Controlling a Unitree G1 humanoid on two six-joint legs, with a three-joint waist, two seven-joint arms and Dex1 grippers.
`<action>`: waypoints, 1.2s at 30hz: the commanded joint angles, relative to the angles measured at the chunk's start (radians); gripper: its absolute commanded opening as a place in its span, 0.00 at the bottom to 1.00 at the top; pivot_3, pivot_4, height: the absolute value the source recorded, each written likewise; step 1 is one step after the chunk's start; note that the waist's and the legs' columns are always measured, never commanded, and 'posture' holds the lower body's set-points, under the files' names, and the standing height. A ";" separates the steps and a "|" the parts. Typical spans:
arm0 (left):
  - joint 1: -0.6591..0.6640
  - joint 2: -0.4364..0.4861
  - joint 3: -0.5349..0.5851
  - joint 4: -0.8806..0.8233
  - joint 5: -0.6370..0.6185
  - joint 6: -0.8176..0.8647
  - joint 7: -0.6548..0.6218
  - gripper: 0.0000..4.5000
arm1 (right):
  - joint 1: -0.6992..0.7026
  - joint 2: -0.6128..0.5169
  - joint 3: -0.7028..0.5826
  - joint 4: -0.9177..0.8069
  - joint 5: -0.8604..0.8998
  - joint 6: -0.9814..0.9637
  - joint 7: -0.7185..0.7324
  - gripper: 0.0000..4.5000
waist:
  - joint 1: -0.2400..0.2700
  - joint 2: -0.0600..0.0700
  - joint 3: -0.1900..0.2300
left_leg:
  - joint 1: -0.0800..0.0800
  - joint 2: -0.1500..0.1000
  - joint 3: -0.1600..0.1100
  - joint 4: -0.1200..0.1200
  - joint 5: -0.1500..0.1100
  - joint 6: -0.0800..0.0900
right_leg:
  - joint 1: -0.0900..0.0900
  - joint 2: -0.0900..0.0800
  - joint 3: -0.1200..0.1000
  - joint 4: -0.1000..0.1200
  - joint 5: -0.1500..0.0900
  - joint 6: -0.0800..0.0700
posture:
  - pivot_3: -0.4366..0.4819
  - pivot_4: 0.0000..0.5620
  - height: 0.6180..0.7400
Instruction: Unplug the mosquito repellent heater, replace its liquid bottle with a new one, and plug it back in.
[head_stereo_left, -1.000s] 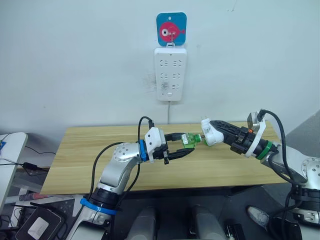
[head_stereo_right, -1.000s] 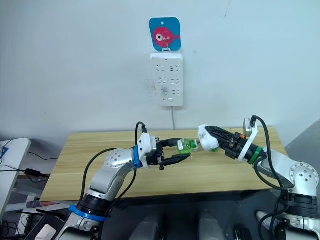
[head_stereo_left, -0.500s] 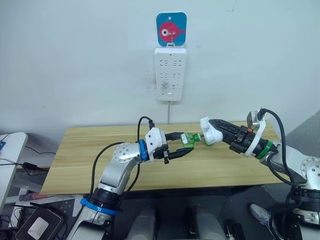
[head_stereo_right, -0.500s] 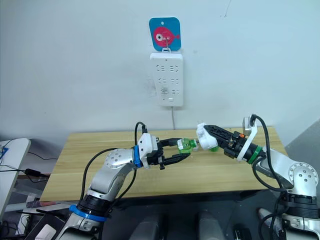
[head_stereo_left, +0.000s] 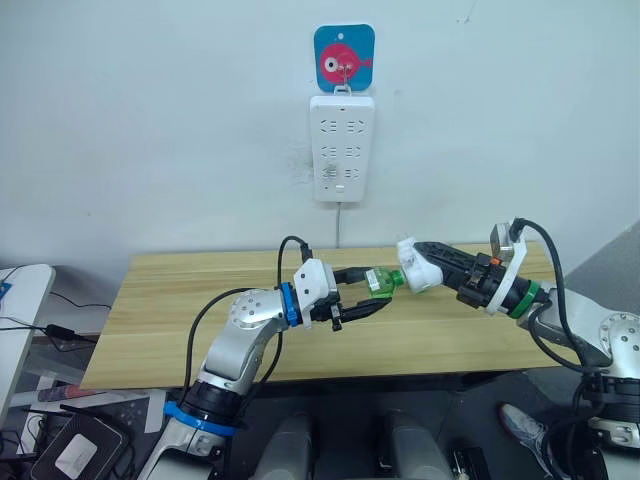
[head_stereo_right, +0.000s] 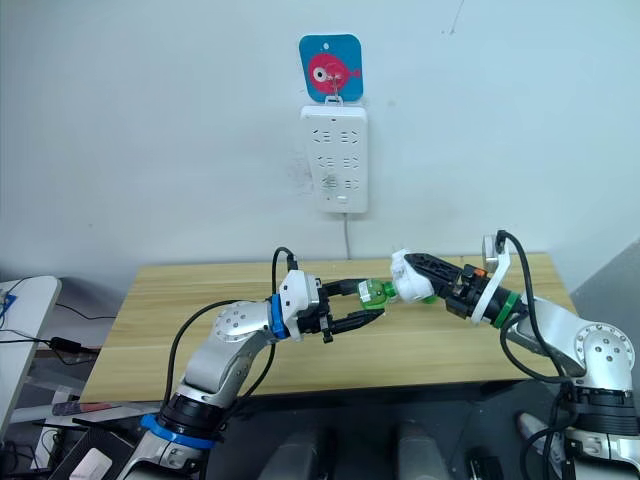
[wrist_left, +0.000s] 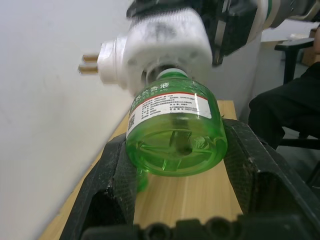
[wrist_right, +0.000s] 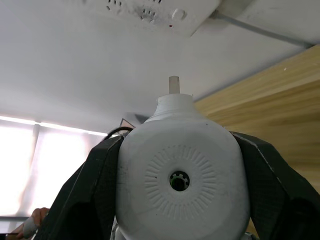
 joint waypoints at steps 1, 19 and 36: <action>-0.008 -0.010 -0.018 -0.092 -0.044 0.001 -0.019 0.50 | -0.004 -0.015 0.006 -0.031 -0.026 -0.030 -0.013 0.65 | 0.000 0.000 0.000 | 0.000 0.000 0.000 0.000 0.000 0.000 | 0.000 0.000 0.000 0.000 0.000 0.000 | 0.46 0.25 1.00; -0.017 -0.033 -0.039 -0.030 -0.008 -0.051 -0.008 0.50 | -0.016 0.043 0.055 -0.118 0.026 -0.039 -0.042 0.65 | 0.000 0.000 0.000 | 0.000 0.000 0.001 0.000 0.000 0.001 | 0.001 0.000 0.001 -0.002 0.003 -0.001 | 0.45 0.23 1.00; -0.031 -0.031 -0.019 -0.011 -0.012 -0.057 -0.004 0.50 | -0.024 -0.070 0.106 -0.122 -0.032 -0.022 0.020 0.99 | 0.000 0.000 -0.001 | 0.000 0.000 0.001 0.001 0.000 0.001 | 0.001 0.000 0.001 -0.001 0.003 -0.002 | 0.45 0.25 1.00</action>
